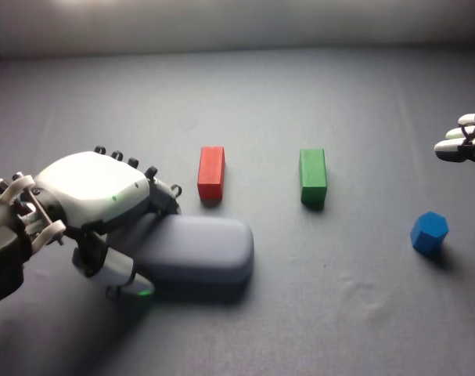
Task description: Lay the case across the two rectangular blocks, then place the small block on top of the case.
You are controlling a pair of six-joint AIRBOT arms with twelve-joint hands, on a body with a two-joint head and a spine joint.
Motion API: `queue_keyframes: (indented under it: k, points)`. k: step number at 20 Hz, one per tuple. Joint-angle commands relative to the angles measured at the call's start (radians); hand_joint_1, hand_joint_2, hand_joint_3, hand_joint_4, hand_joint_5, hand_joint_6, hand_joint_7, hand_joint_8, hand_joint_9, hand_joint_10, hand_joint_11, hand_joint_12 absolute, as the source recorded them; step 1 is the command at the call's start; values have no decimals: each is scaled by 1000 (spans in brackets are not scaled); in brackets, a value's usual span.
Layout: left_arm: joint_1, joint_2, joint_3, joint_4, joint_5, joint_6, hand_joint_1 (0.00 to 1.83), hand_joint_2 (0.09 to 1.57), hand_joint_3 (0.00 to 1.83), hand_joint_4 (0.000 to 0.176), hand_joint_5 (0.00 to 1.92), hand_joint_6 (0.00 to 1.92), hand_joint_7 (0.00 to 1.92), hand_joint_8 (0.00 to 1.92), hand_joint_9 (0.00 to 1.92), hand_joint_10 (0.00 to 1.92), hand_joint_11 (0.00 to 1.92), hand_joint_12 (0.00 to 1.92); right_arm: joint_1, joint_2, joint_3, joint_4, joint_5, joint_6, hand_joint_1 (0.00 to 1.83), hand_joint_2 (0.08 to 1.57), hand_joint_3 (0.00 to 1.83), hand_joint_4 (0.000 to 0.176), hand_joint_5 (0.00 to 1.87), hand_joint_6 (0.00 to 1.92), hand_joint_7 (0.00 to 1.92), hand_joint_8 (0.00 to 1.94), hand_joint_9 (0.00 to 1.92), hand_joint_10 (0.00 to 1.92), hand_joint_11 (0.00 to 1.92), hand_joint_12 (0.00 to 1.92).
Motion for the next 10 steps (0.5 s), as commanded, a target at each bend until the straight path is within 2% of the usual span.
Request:
queue_keyframes:
  k: [1,2,3,4,5,6,7,8,10]
  points:
    - [-5,18,-9,10,-108,0,1284,1030,0,0,1108,673,1252,680,1228,720,1047,1265,12,4,2,30,111,6,596,1345,0,0,398,1,346,1,266,2,0,655]
    - [-5,37,-23,10,-137,-7,1287,1011,0,0,1153,620,1314,538,1254,597,1027,1157,12,4,2,30,111,6,577,1346,1,0,400,1,350,1,269,3,0,653]
    - [-5,60,-39,11,-170,-12,1289,1001,2,0,1179,572,1336,491,1285,500,1010,1130,12,4,2,30,111,6,561,1346,1,0,398,0,351,1,267,1,0,645]
    - [-5,80,-53,11,-201,-14,1282,1006,0,0,1146,693,1370,357,1299,415,969,1150,12,4,2,30,111,6,572,1339,0,0,396,0,349,0,261,1,0,625]
    - [-5,102,-66,11,-236,-16,1278,1005,0,0,1146,712,1375,325,1298,370,923,1222,12,4,2,30,110,6,578,1334,0,0,402,1,349,0,259,0,0,646]
    - [-5,113,-71,11,-262,-24,1286,993,1,0,1209,534,1361,430,1333,403,949,1352,12,4,2,30,109,6,582,1336,0,0,401,1,343,0,260,0,0,664]
    - [-5,118,-71,11,-282,-35,1301,1001,1,0,1242,391,1283,662,1254,635,948,1463,12,4,2,30,108,6,574,1340,1,0,398,0,342,0,263,1,0,678]
    - [-9,119,-66,3,-303,-43,1287,1020,0,0,1131,631,1270,641,1183,674,952,1374,12,4,2,31,108,6,552,1342,2,0,396,0,341,1,271,3,0,697]
    - [-21,110,-53,-9,-307,-43,1291,1028,1,0,1087,694,1266,662,1197,655,981,1353,12,4,2,33,108,6,587,1338,0,0,399,1,341,1,276,4,0,714]
